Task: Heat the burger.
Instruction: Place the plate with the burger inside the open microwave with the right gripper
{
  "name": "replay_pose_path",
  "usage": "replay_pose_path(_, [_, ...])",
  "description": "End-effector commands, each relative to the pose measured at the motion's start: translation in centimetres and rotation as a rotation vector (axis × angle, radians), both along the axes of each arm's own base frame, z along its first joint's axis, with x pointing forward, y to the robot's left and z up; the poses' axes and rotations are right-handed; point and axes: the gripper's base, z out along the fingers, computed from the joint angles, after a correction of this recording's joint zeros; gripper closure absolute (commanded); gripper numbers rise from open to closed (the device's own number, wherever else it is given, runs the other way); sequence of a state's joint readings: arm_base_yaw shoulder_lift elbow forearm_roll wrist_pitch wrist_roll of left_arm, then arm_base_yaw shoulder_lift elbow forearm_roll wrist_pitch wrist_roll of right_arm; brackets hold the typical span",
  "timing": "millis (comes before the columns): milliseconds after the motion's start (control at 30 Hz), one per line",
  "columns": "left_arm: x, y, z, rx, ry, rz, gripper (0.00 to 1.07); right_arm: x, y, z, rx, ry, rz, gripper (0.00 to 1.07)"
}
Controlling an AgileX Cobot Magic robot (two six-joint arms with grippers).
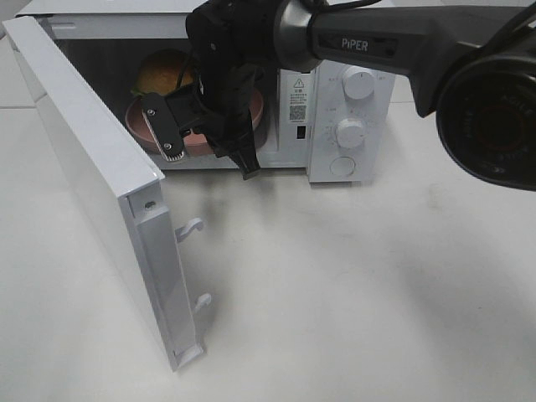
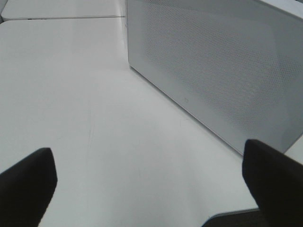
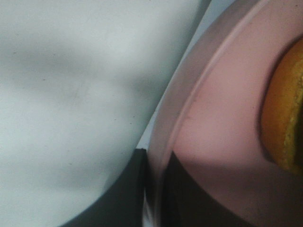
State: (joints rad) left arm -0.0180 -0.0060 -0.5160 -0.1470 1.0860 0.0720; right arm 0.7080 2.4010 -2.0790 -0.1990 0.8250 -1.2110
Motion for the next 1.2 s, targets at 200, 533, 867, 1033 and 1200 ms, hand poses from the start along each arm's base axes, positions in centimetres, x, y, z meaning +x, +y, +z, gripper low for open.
replay_pose_path(200, [-0.2, 0.0, 0.1, 0.000, -0.029, 0.002, 0.06, 1.7, -0.1, 1.1, 0.116, -0.103, -0.065, 0.90])
replay_pose_path(533, [-0.2, 0.0, 0.1, 0.000, -0.029, 0.002, 0.06, 1.8, 0.2, 1.0, 0.154, -0.117, -0.085, 0.56])
replay_pose_path(867, [-0.2, 0.0, 0.1, 0.000, -0.029, 0.002, 0.06, 0.8, -0.4, 0.7, 0.156, -0.069, -0.103, 0.50])
replay_pose_path(1033, [-0.2, 0.0, 0.1, 0.000, -0.029, 0.002, 0.06, 0.2, -0.8, 1.2, 0.182, -0.090, -0.090, 0.47])
replay_pose_path(1200, [-0.2, 0.0, 0.1, 0.000, -0.029, 0.002, 0.06, -0.7, -1.5, 1.9, 0.192, -0.095, -0.088, 0.36])
